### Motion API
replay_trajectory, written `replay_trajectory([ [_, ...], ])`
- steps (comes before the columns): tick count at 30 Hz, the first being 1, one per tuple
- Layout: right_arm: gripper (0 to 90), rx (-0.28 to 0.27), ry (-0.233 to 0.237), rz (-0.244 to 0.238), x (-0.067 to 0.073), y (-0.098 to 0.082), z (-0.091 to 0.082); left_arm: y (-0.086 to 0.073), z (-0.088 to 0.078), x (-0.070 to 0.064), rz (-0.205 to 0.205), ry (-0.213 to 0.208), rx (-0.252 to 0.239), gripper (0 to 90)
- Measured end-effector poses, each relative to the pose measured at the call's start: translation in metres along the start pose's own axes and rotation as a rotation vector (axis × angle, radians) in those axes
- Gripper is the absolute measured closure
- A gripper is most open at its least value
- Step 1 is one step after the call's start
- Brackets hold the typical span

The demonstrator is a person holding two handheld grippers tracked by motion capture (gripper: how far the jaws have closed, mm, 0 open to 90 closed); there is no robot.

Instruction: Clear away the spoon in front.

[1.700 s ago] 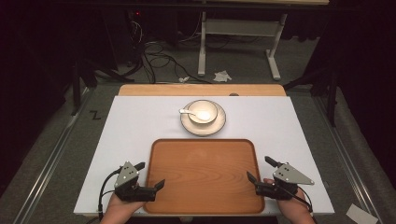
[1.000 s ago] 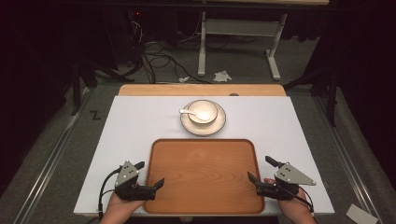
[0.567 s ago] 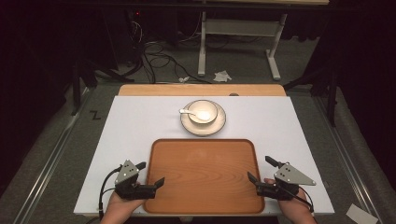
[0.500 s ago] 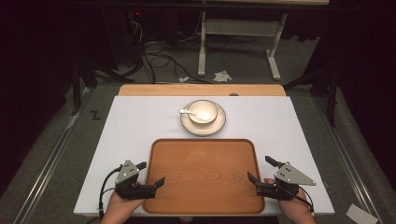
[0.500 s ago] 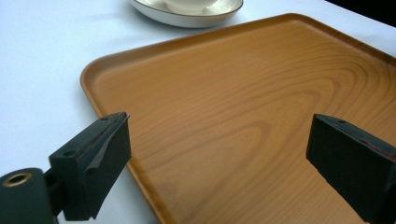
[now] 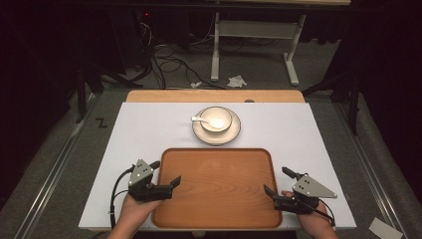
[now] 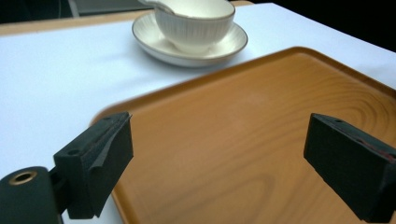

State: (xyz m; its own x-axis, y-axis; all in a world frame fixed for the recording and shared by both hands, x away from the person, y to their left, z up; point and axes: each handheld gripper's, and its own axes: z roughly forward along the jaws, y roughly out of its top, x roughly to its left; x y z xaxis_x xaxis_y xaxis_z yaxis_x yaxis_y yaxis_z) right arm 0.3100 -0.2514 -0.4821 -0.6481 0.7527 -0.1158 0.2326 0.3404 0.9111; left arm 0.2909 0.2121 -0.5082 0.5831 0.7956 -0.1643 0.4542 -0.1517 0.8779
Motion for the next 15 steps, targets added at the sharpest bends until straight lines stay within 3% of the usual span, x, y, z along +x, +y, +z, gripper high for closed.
replay_trajectory([
  [6, 16.3, 0.003, 0.006, -0.01, 0.0, 0.0, 0.0, 0.009, 0.005, -0.003, -0.011, 0.002, -0.013, 4.3],
  [15, 16.3, -0.005, 0.02, -0.019, -0.001, 0.0, -0.002, 0.038, 0.014, -0.004, 0.022, 0.047, -0.051, 6.3],
])
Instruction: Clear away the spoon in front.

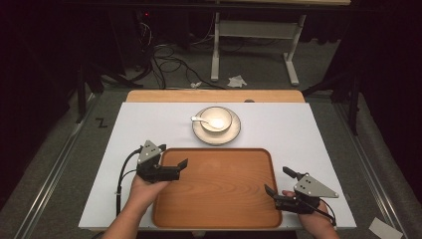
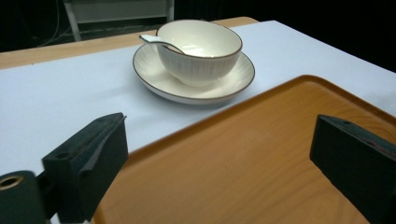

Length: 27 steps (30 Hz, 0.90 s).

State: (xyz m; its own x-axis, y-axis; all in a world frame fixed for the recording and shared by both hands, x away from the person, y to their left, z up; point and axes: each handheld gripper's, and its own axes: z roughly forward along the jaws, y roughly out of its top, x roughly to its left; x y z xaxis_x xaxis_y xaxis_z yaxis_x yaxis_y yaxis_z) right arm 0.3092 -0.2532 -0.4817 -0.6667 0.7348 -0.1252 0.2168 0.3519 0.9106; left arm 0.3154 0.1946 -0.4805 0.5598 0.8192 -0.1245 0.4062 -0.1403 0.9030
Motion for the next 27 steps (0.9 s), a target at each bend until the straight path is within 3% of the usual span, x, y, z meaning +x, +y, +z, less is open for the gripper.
replay_trajectory([
  [6, 16.3, 0.001, 0.001, 0.009, -0.002, 0.0, -0.001, 0.017, 0.013, 0.005, -0.019, -0.015, 0.006, 15.2],
  [10, 16.3, -0.004, 0.002, -0.001, -0.002, 0.0, -0.001, 0.027, 0.022, 0.008, -0.004, -0.011, -0.002, 16.5],
  [20, 16.3, -0.006, 0.008, 0.002, -0.003, -0.001, -0.001, 0.042, 0.047, 0.02, -0.038, -0.026, -0.012, 23.3],
  [27, 16.3, -0.006, 0.009, 0.003, -0.003, -0.001, -0.002, 0.052, 0.065, 0.03, -0.067, -0.003, -0.025, 36.6],
])
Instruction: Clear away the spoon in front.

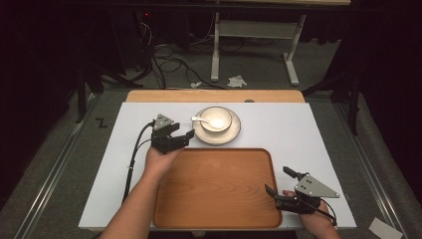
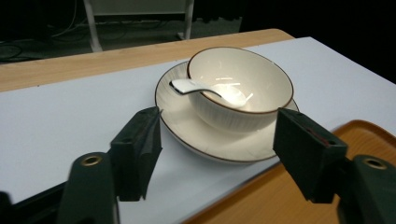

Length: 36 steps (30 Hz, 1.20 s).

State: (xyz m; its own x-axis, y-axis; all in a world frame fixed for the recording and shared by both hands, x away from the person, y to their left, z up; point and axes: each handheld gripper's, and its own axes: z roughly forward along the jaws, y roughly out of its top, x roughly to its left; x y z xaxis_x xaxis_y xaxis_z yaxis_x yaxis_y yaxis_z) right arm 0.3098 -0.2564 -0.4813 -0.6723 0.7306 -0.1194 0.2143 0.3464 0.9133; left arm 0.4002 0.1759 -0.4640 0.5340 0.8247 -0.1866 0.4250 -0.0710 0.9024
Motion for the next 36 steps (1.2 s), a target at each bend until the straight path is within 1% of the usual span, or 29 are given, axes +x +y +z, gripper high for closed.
replay_trajectory([
  [4, 16.3, -0.002, -0.001, 0.0, 0.0, 0.0, 0.0, 0.008, 0.008, 0.004, -0.01, -0.002, 0.003, 50.9],
  [7, 16.3, -0.006, 0.004, -0.002, -0.001, 0.0, 0.0, 0.015, 0.016, 0.005, -0.008, 0.016, 0.026, 60.9],
  [11, 16.3, -0.007, 0.005, -0.004, -0.001, 0.0, 0.0, 0.023, 0.026, 0.006, -0.013, 0.046, 0.037, 69.8],
  [15, 16.3, -0.008, 0.004, -0.005, -0.001, 0.0, 0.0, 0.029, 0.036, 0.009, -0.02, 0.05, 0.034, 78.1],
  [16, 16.3, -0.007, 0.003, -0.004, -0.001, 0.0, 0.0, 0.031, 0.039, 0.01, -0.036, 0.046, 0.033, 79.5],
  [17, 16.3, -0.006, 0.004, -0.003, -0.001, 0.0, 0.0, 0.032, 0.042, 0.012, -0.06, 0.04, 0.038, 80.8],
  [18, 16.3, -0.005, 0.003, -0.004, 0.0, 0.0, 0.0, 0.034, 0.046, 0.014, -0.082, 0.036, 0.038, 84.5],
  [20, 16.3, -0.004, 0.004, -0.009, -0.001, 0.0, 0.0, 0.037, 0.052, 0.015, -0.09, 0.044, 0.028, 90.0],
  [21, 16.3, -0.002, 0.006, -0.003, -0.001, 0.0, 0.0, 0.038, 0.055, 0.016, -0.089, 0.049, 0.024, 90.0],
  [22, 16.3, -0.006, 0.008, -0.008, -0.001, 0.0, 0.0, 0.039, 0.059, 0.016, -0.084, 0.056, 0.03, 90.0],
  [25, 16.3, -0.01, 0.007, -0.002, -0.001, 0.0, -0.001, 0.042, 0.068, 0.016, -0.063, 0.077, 0.029, 90.0],
  [26, 16.3, -0.012, 0.009, -0.001, -0.001, 0.0, -0.001, 0.043, 0.07, 0.016, -0.065, 0.082, 0.024, 90.0],
  [27, 16.3, -0.007, 0.007, 0.014, 0.0, 0.0, -0.001, 0.044, 0.073, 0.016, -0.068, 0.085, 0.022, 90.0],
  [28, 16.3, -0.007, 0.009, 0.004, -0.001, 0.0, -0.002, 0.044, 0.075, 0.017, -0.068, 0.092, 0.024, 90.0],
  [30, 16.3, -0.011, 0.012, 0.003, -0.001, -0.001, -0.001, 0.045, 0.079, 0.017, -0.066, 0.095, 0.017, 90.0],
  [31, 16.3, -0.007, 0.011, 0.011, -0.001, -0.001, -0.001, 0.045, 0.081, 0.017, -0.065, 0.105, 0.01, 90.0],
  [32, 16.3, -0.009, 0.013, 0.009, -0.001, -0.001, -0.001, 0.046, 0.083, 0.018, -0.069, 0.113, 0.001, 90.0],
  [34, 16.3, -0.014, 0.016, 0.007, -0.001, 0.0, -0.001, 0.047, 0.086, 0.02, -0.068, 0.126, 0.003, 90.0],
  [36, 16.3, -0.015, 0.022, -0.005, -0.001, 0.0, 0.0, 0.05, 0.09, 0.021, -0.055, 0.14, 0.014, 90.0],
])
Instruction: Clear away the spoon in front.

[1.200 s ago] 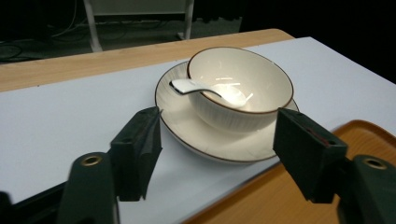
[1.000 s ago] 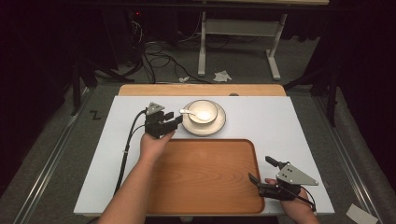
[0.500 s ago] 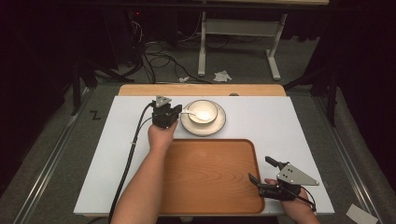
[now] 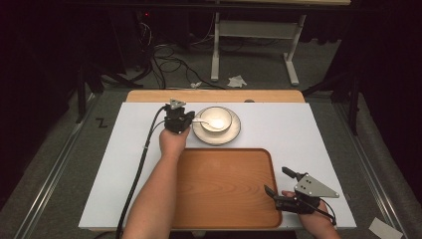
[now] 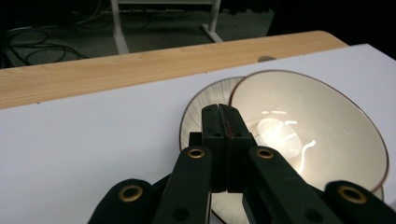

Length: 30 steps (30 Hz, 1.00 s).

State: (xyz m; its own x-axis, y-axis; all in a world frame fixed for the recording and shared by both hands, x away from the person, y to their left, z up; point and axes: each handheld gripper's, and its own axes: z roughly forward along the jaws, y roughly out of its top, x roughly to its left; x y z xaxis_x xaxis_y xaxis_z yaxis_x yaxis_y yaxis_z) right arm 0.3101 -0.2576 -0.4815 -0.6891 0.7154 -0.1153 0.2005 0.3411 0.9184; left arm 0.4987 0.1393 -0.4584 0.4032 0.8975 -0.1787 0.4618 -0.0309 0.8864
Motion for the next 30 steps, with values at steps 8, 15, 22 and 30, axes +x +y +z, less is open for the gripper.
replay_trajectory([
  [8, 16.3, 0.009, -0.001, 0.011, 0.001, 0.0, 0.001, 0.006, 0.012, 0.004, 0.0, 0.038, 0.036, 90.0],
  [15, 16.3, 0.005, 0.0, 0.002, 0.0, 0.0, 0.002, 0.001, 0.014, 0.002, 0.017, 0.006, 0.093, 90.0],
  [22, 16.3, 0.011, 0.005, 0.0, 0.002, 0.0, 0.003, -0.009, 0.002, -0.005, -0.006, -0.029, 0.1, 90.0],
  [30, 16.3, 0.006, 0.003, -0.001, 0.005, 0.001, 0.002, -0.015, -0.008, -0.005, -0.029, -0.033, 0.067, 90.0],
])
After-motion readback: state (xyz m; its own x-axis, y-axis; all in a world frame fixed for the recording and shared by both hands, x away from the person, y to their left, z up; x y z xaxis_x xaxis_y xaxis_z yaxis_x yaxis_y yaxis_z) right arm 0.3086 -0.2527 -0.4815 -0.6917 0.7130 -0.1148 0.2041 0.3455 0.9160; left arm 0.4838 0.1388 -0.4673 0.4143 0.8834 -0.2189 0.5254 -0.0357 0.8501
